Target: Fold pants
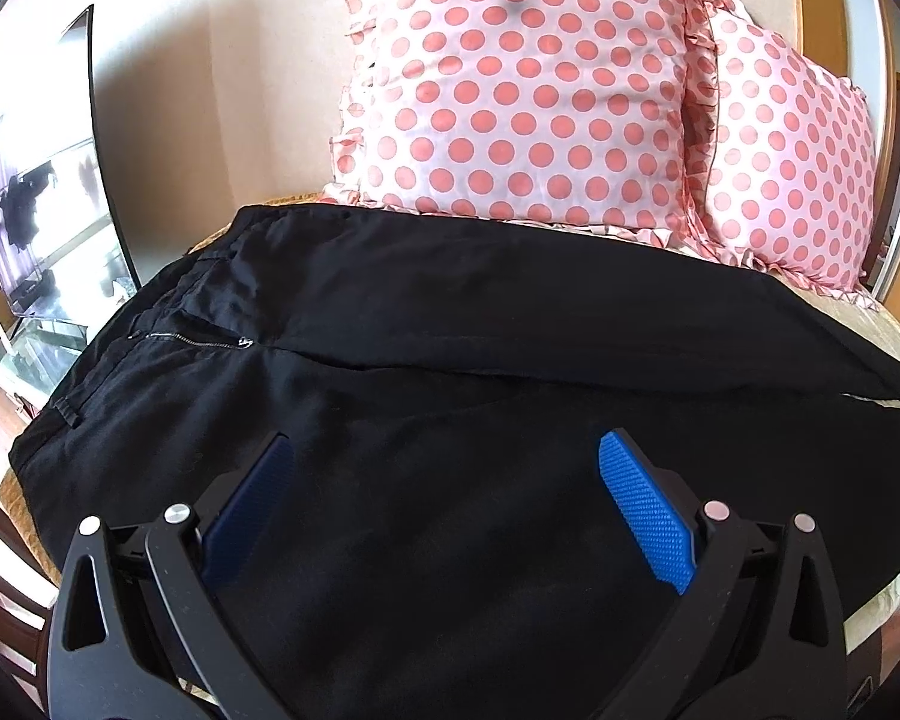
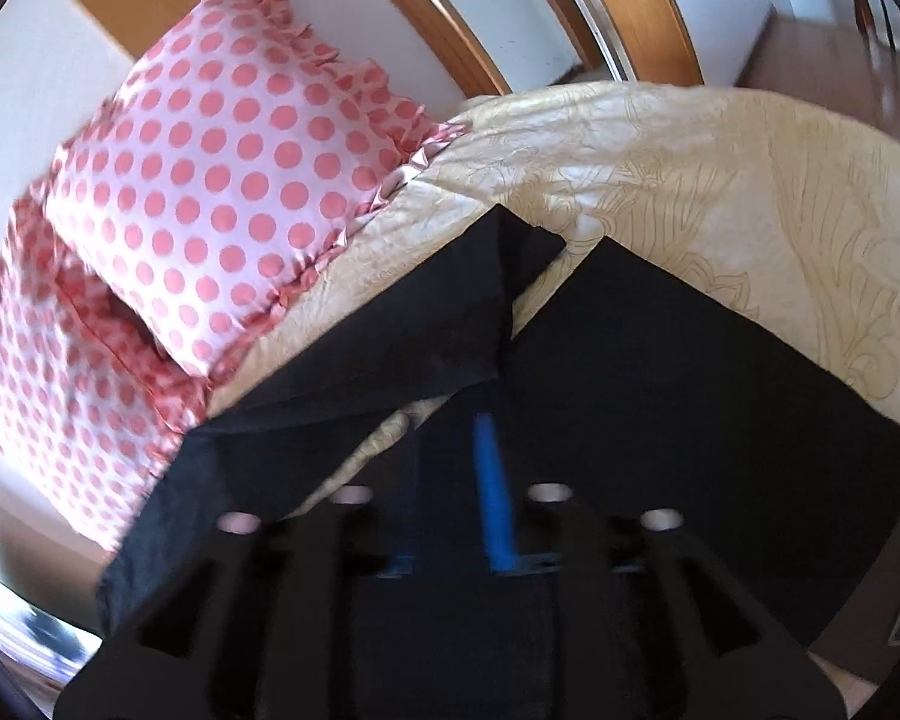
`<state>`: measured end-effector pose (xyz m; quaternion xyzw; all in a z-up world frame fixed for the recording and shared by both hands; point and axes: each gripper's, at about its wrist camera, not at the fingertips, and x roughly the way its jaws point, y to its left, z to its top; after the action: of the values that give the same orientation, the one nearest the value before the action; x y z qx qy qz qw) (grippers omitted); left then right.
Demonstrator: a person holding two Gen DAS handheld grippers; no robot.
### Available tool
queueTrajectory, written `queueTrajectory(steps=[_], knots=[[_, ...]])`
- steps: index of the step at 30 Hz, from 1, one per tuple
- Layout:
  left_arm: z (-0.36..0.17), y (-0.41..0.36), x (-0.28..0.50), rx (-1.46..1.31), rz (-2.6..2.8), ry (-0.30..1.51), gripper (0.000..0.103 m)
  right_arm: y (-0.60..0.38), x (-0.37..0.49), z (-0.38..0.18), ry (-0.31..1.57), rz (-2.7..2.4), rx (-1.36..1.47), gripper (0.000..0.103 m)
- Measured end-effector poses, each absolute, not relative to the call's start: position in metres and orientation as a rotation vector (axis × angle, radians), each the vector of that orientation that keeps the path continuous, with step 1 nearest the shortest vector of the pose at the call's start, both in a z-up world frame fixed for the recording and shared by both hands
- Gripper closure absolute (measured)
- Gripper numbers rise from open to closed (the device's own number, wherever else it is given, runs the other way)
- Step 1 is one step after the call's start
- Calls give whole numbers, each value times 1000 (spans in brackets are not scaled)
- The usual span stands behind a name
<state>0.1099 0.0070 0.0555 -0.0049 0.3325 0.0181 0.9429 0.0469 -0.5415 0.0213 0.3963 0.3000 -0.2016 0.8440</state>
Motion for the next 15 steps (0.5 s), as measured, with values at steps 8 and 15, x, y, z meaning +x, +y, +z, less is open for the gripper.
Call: queueTrajectory(steps=[8,15], knots=[[50,12,114,-17,53,700,2,-545,68,5,605,-272,1043,59],[47,12,117,-14,59,706,2,-542,92,2,626,-304,1064,63]])
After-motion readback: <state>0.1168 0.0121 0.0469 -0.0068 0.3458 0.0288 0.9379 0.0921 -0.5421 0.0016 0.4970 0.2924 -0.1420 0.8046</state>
